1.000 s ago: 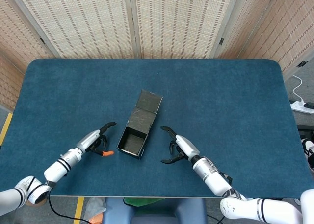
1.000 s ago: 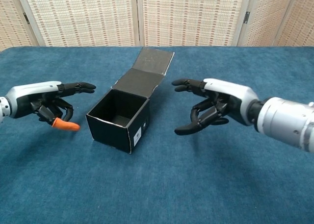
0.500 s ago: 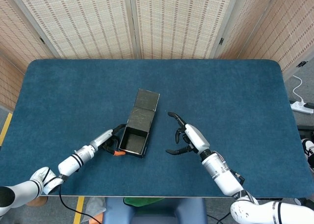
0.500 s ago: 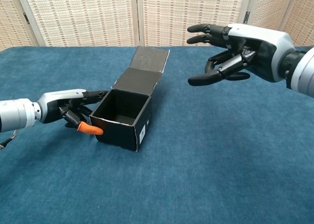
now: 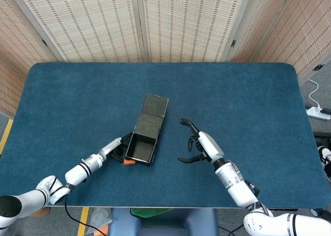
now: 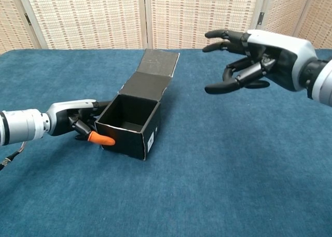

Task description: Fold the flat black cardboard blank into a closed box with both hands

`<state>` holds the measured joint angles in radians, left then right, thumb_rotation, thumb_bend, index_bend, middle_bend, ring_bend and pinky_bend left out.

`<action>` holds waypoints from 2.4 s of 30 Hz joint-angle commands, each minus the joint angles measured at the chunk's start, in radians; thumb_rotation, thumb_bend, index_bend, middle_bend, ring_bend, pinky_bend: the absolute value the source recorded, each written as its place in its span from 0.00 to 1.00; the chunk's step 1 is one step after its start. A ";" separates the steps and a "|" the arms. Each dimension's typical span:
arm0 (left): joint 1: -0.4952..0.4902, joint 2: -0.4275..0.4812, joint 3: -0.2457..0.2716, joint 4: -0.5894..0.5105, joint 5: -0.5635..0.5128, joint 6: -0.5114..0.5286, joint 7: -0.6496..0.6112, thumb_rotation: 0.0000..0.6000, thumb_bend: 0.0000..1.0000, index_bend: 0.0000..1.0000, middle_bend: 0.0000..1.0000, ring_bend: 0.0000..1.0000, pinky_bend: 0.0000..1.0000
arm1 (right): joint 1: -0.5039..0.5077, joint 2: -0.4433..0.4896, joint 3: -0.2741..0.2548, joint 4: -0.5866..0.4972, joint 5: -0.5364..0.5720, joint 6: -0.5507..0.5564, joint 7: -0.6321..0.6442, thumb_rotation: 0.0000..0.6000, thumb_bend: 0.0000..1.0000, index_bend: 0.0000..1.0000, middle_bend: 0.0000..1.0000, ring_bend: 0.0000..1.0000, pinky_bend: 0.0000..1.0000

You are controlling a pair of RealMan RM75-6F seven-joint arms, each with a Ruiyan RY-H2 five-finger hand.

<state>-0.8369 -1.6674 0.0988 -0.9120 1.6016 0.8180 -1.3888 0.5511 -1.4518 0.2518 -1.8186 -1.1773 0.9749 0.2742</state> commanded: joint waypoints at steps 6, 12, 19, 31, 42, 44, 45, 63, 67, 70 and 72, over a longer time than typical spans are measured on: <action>0.033 0.020 -0.049 -0.063 -0.062 0.031 0.001 1.00 0.22 0.54 0.58 0.67 0.93 | 0.011 -0.039 -0.022 0.128 0.147 -0.064 -0.032 1.00 0.00 0.00 0.17 0.61 1.00; 0.069 0.080 -0.077 -0.177 -0.090 0.085 0.073 1.00 0.22 0.57 0.61 0.69 0.93 | 0.124 -0.160 0.054 0.316 0.332 -0.177 -0.062 1.00 0.00 0.00 0.20 0.61 1.00; 0.098 0.129 -0.091 -0.291 -0.091 0.135 0.198 1.00 0.22 0.57 0.60 0.69 0.93 | 0.268 -0.332 0.138 0.526 0.482 -0.259 -0.093 1.00 0.00 0.00 0.20 0.61 1.00; 0.109 0.143 -0.103 -0.364 -0.105 0.125 0.370 1.00 0.21 0.56 0.60 0.69 0.93 | 0.397 -0.476 0.321 0.620 0.450 -0.235 -0.005 1.00 0.00 0.04 0.25 0.65 1.00; 0.105 0.111 -0.122 -0.314 -0.183 0.017 0.434 1.00 0.22 0.53 0.60 0.69 0.93 | 0.336 -0.334 0.290 0.362 0.265 -0.278 0.057 1.00 0.00 0.08 0.31 0.70 1.00; 0.103 0.100 -0.130 -0.304 -0.204 -0.005 0.463 1.00 0.22 0.52 0.59 0.69 0.93 | 0.340 -0.313 0.251 0.331 0.234 -0.278 0.013 1.00 0.00 0.08 0.31 0.71 1.00; 0.104 0.094 -0.134 -0.299 -0.216 -0.011 0.479 1.00 0.21 0.51 0.59 0.69 0.93 | 0.343 -0.308 0.232 0.324 0.222 -0.272 -0.015 1.00 0.00 0.08 0.31 0.71 1.00; 0.169 0.039 -0.240 -0.355 -0.454 -0.010 0.788 1.00 0.20 0.11 0.22 0.69 0.92 | 0.389 -0.344 0.058 0.357 0.124 -0.095 -0.403 1.00 0.00 0.10 0.33 0.72 1.00; 0.178 0.039 -0.237 -0.365 -0.447 0.005 0.844 1.00 0.20 0.02 0.16 0.69 0.92 | 0.401 -0.368 0.052 0.391 0.119 -0.080 -0.442 1.00 0.00 0.11 0.33 0.72 1.00; 0.188 0.044 -0.232 -0.377 -0.438 0.026 0.898 1.00 0.20 0.00 0.13 0.69 0.91 | 0.406 -0.385 0.050 0.412 0.117 -0.068 -0.462 1.00 0.00 0.11 0.33 0.72 1.00; 0.194 0.055 -0.224 -0.394 -0.431 0.041 0.948 1.00 0.19 0.00 0.13 0.69 0.90 | 0.406 -0.394 0.052 0.418 0.120 -0.064 -0.463 1.00 0.00 0.12 0.33 0.72 1.00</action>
<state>-0.6522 -1.6224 -0.1329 -1.2879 1.1617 0.8395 -0.4857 0.9562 -1.8426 0.3031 -1.4030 -1.0582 0.9084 -0.1875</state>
